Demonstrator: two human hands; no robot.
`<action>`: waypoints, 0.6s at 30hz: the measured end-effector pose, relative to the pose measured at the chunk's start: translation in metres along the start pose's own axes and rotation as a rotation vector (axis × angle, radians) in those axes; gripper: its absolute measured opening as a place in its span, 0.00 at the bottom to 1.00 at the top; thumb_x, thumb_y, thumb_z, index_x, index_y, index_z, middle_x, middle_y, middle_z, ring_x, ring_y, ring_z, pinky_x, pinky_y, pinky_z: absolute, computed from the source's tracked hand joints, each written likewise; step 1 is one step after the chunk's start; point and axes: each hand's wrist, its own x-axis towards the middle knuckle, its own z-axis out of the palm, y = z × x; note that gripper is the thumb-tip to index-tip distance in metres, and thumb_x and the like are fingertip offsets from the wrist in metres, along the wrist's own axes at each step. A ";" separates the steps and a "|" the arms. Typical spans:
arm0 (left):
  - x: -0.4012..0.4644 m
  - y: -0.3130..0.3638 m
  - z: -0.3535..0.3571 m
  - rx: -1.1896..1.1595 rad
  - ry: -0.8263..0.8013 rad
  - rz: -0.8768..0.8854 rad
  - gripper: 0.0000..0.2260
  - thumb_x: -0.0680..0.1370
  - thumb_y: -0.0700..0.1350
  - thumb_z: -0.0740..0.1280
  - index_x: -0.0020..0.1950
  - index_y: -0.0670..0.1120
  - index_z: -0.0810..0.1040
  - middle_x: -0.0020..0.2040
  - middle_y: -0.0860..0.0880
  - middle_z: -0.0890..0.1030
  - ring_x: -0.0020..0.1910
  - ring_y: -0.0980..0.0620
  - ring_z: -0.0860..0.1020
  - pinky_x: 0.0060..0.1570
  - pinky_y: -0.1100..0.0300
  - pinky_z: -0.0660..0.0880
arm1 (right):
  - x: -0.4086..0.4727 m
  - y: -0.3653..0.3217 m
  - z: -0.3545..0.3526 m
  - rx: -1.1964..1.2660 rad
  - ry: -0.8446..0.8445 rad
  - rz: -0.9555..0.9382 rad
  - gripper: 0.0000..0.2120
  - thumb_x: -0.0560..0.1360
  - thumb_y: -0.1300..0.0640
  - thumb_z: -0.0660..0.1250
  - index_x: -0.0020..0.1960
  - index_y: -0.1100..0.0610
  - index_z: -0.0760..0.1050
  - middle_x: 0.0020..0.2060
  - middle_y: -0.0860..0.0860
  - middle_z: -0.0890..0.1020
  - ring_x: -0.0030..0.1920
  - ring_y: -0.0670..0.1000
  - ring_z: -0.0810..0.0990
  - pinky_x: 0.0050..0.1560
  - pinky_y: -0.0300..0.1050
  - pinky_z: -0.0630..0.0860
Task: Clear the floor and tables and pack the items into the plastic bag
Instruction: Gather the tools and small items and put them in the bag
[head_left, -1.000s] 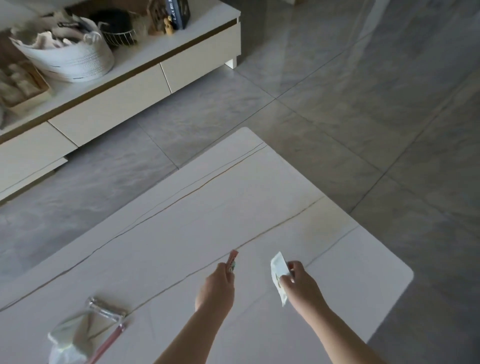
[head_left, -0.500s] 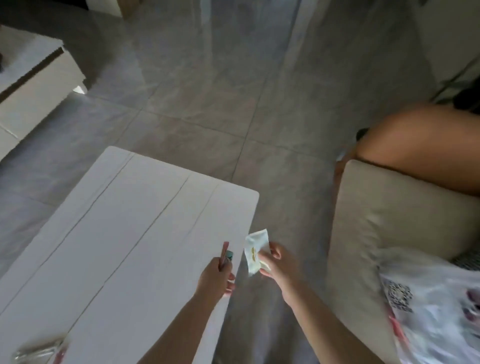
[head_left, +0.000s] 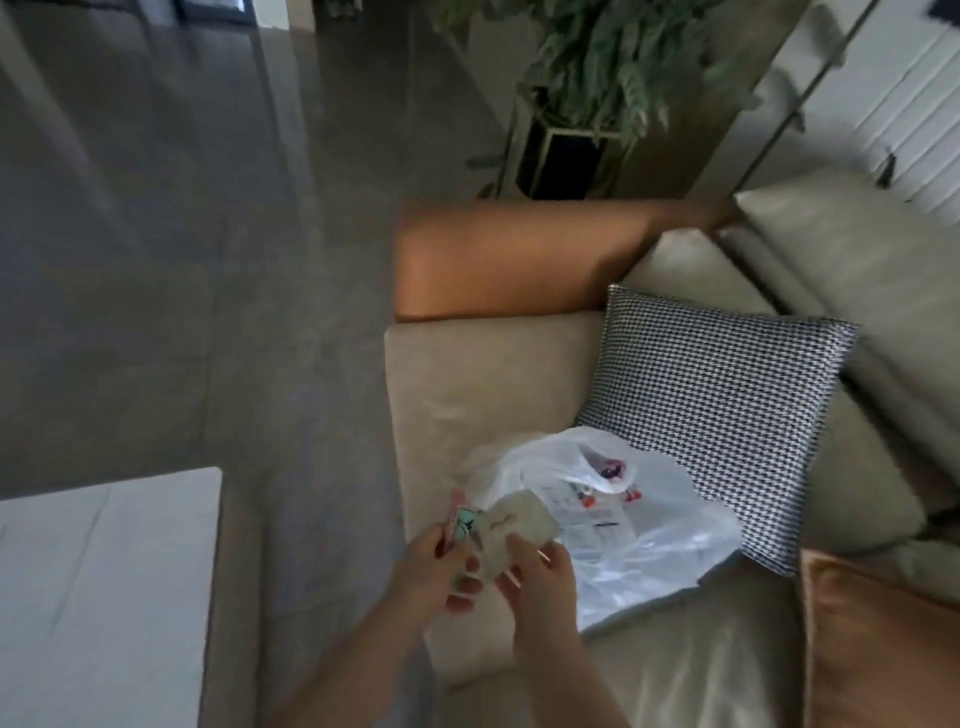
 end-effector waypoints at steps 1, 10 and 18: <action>0.002 0.006 0.019 0.039 -0.030 0.001 0.03 0.81 0.41 0.61 0.50 0.46 0.73 0.40 0.46 0.79 0.33 0.49 0.79 0.31 0.58 0.77 | 0.005 -0.007 -0.013 0.072 0.054 0.021 0.10 0.75 0.67 0.63 0.56 0.66 0.72 0.50 0.64 0.80 0.48 0.59 0.80 0.42 0.47 0.78; 0.043 0.044 0.120 0.377 -0.154 -0.097 0.05 0.78 0.36 0.62 0.53 0.42 0.72 0.43 0.45 0.78 0.38 0.49 0.80 0.28 0.59 0.79 | 0.044 -0.050 -0.073 0.223 0.236 0.005 0.11 0.76 0.67 0.58 0.56 0.67 0.73 0.51 0.65 0.80 0.49 0.57 0.81 0.54 0.50 0.78; 0.069 0.047 0.145 0.366 -0.152 -0.041 0.11 0.76 0.35 0.64 0.58 0.43 0.73 0.56 0.38 0.79 0.56 0.42 0.80 0.60 0.46 0.76 | 0.047 -0.059 -0.077 0.205 0.185 -0.019 0.17 0.79 0.67 0.55 0.67 0.59 0.66 0.59 0.56 0.73 0.59 0.54 0.73 0.60 0.45 0.70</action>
